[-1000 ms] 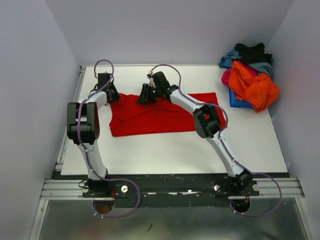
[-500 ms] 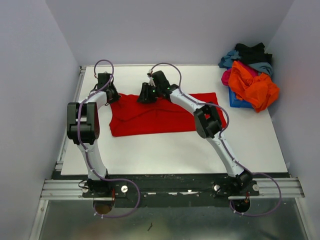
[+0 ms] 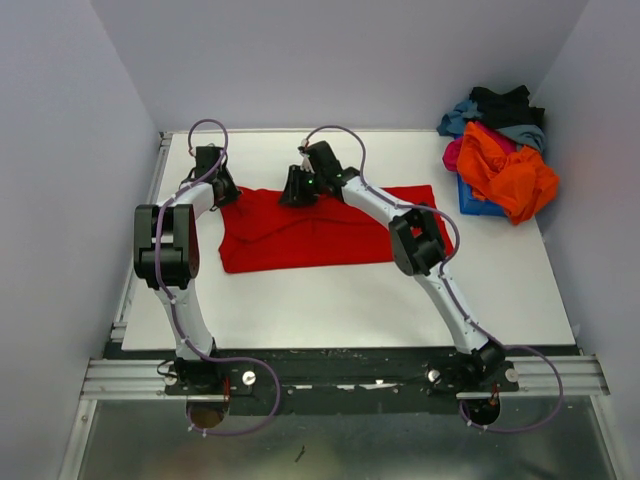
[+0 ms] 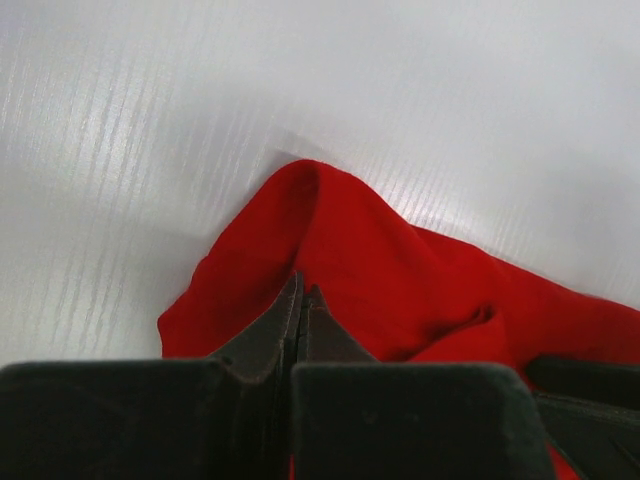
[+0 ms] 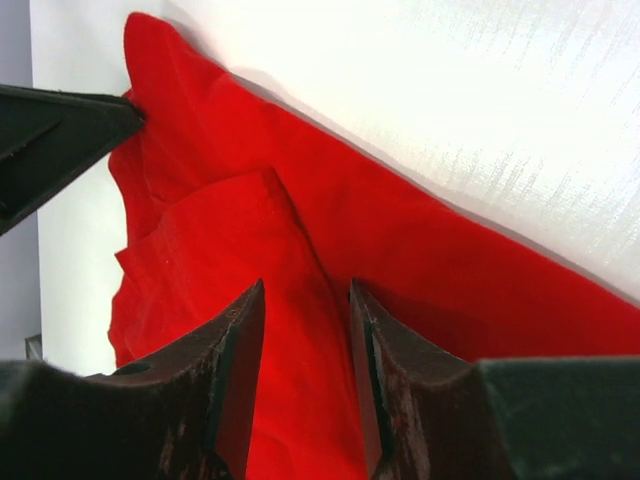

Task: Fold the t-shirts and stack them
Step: Fold the other side of the tshirt into a rectangle

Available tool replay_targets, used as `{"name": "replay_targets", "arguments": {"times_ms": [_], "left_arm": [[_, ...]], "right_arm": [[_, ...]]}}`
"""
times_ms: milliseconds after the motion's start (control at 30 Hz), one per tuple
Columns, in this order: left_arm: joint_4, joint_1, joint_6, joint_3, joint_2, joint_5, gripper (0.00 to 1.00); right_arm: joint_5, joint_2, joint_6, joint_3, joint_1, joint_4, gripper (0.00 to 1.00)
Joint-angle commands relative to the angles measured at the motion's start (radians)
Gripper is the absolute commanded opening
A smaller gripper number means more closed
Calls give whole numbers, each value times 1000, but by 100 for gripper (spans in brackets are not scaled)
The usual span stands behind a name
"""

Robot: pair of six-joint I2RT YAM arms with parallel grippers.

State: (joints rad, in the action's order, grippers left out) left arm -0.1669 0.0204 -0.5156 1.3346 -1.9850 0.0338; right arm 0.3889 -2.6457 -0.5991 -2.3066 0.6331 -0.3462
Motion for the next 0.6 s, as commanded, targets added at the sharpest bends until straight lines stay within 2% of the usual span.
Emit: {"name": "replay_targets", "arguments": {"times_ms": [0,133,300,367,467,567], "left_arm": [[-16,9,17,17,-9,-26,0],[-22,9,17,24,-14,-26,0],[-23,9,19,26,-14,-26,0],[-23,9,19,25,-14,-26,0],[-25,9,20,26,-15,-26,0],[-23,9,20,26,-15,-26,0]], "right_arm": [[34,61,18,41,-3,-36,46],[61,113,33,128,5,-5,41],[77,153,56,180,8,9,27],[73,159,64,187,10,9,25],[71,170,78,194,10,9,16],[77,190,93,210,10,-2,2]]}}
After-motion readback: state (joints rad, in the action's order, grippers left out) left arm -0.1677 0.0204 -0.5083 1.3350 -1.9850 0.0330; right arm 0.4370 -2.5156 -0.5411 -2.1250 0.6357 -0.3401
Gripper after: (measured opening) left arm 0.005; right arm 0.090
